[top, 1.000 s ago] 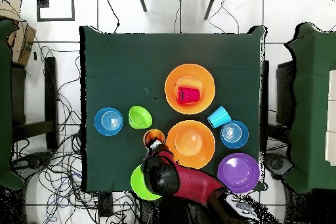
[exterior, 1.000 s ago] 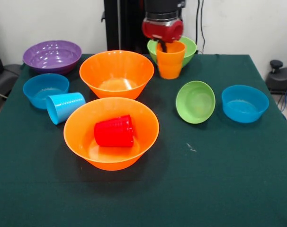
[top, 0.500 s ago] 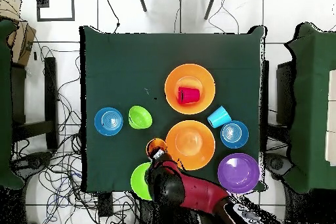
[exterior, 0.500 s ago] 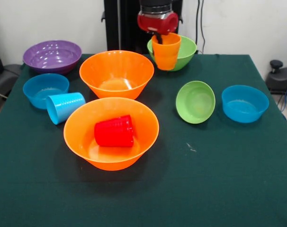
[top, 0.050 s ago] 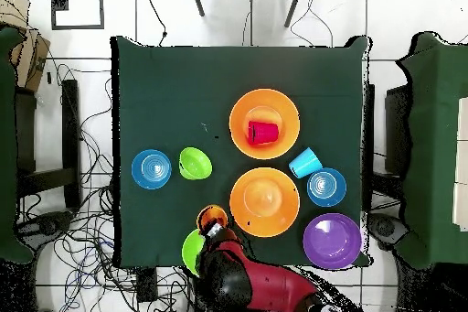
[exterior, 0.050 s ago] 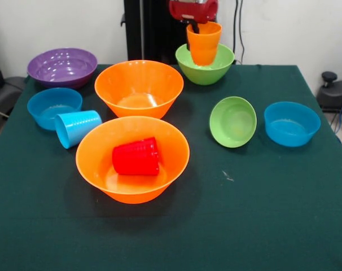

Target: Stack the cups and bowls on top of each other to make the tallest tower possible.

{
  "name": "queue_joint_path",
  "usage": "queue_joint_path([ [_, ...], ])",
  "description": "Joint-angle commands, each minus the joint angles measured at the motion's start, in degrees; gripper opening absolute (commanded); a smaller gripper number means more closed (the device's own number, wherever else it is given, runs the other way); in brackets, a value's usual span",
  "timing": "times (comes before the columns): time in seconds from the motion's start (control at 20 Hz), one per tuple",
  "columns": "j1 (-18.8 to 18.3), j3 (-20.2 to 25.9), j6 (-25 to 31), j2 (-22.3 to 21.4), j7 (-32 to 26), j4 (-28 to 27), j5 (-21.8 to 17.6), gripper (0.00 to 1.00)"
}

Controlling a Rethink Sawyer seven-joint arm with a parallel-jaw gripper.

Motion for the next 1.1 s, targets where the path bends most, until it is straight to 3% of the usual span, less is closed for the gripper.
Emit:
queue_joint_path([
  [0.05,-4.9,5.4,4.4,-1.6,2.2,1.8,-6.0,0.00],
  [0.35,-4.8,3.0,3.9,-0.1,0.8,0.8,-9.2,0.00],
  [0.5,-0.9,-1.4,1.0,4.1,-0.1,-2.0,-11.6,0.00],
  [0.6,-0.4,-2.4,1.0,4.8,-0.3,-2.9,-12.7,0.00],
  [0.9,-1.5,-3.4,3.3,3.7,-1.4,-4.6,-16.5,0.00],
  [1.1,-2.2,-4.1,3.2,5.1,-1.7,-6.1,-19.1,0.00],
])
